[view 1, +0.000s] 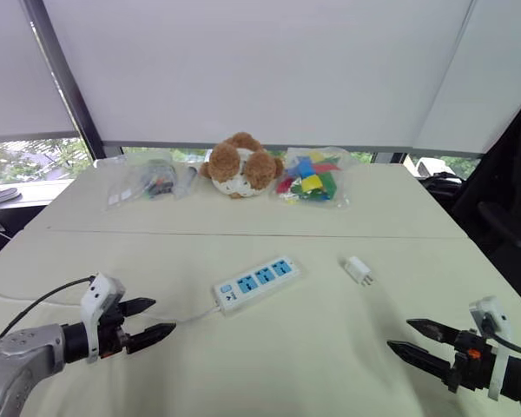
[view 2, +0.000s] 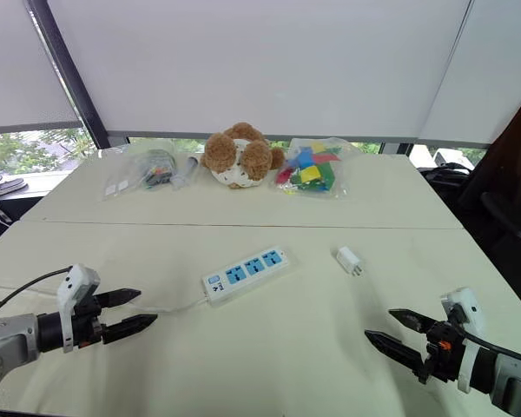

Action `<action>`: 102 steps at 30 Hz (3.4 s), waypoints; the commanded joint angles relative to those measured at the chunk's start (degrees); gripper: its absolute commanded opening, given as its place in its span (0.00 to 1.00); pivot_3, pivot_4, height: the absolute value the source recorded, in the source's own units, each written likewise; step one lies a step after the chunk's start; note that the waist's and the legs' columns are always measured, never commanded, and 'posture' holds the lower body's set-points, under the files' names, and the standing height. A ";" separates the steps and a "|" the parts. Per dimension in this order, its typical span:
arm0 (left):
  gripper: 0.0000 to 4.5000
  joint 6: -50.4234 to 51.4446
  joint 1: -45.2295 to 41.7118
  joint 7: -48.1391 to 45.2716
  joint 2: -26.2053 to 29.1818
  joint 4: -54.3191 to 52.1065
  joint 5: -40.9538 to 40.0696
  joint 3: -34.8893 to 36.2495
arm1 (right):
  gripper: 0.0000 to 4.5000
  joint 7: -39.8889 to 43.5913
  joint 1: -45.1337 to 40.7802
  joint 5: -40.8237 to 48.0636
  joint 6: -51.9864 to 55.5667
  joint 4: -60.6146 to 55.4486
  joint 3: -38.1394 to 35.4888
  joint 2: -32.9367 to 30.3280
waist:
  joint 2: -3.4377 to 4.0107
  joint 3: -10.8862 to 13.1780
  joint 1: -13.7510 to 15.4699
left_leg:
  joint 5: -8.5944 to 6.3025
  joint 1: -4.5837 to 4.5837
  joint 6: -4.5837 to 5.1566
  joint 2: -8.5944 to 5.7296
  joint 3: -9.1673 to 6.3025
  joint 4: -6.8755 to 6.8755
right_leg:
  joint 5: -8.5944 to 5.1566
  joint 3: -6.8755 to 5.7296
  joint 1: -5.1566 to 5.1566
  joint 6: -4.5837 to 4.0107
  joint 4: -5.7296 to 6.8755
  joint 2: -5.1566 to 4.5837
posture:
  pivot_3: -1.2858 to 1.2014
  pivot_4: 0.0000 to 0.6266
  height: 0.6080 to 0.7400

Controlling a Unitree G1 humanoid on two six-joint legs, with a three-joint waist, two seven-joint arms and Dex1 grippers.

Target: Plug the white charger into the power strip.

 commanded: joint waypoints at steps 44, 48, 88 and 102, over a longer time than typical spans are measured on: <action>1.00 -25.77 -25.76 -6.71 -17.90 28.05 19.75 -23.56 | 1.00 -7.26 -11.94 4.57 13.69 -13.28 2.23 -4.67 | -0.02 0.01 0.15 | 0.00 -0.05 0.02 -0.02 -0.11 0.11 | 0.20 -0.01 0.02 0.37 0.13 0.13 | 0.52 0.24 0.99; 0.88 -29.33 -26.01 -6.97 -19.42 31.63 21.02 -23.52 | 1.00 -7.54 -10.46 5.17 14.02 -14.24 0.84 -4.86 | 0.00 0.00 0.13 | 0.00 -0.03 0.02 -0.02 -0.11 0.17 | 0.21 0.00 0.06 0.36 0.16 0.13 | 0.52 0.24 0.99; 0.67 -40.08 -33.26 -22.21 -19.88 39.81 28.54 -31.34 | 1.00 28.53 -102.41 -52.10 2.95 94.67 68.45 6.38 | 0.64 -0.01 1.18 | -0.10 -1.17 0.20 -0.12 -0.05 1.17 | 0.18 0.01 -1.02 0.48 1.03 0.06 | 0.52 0.24 0.99; 0.67 -36.50 -27.97 -18.19 -19.35 33.82 28.18 -30.52 | 1.00 22.12 -102.53 -58.04 0.71 100.09 58.02 12.34 | 0.81 -0.04 0.91 | -0.05 -0.93 0.13 -0.09 -0.08 1.15 | 0.18 0.02 -0.96 0.48 1.37 0.10 | 0.52 0.24 0.99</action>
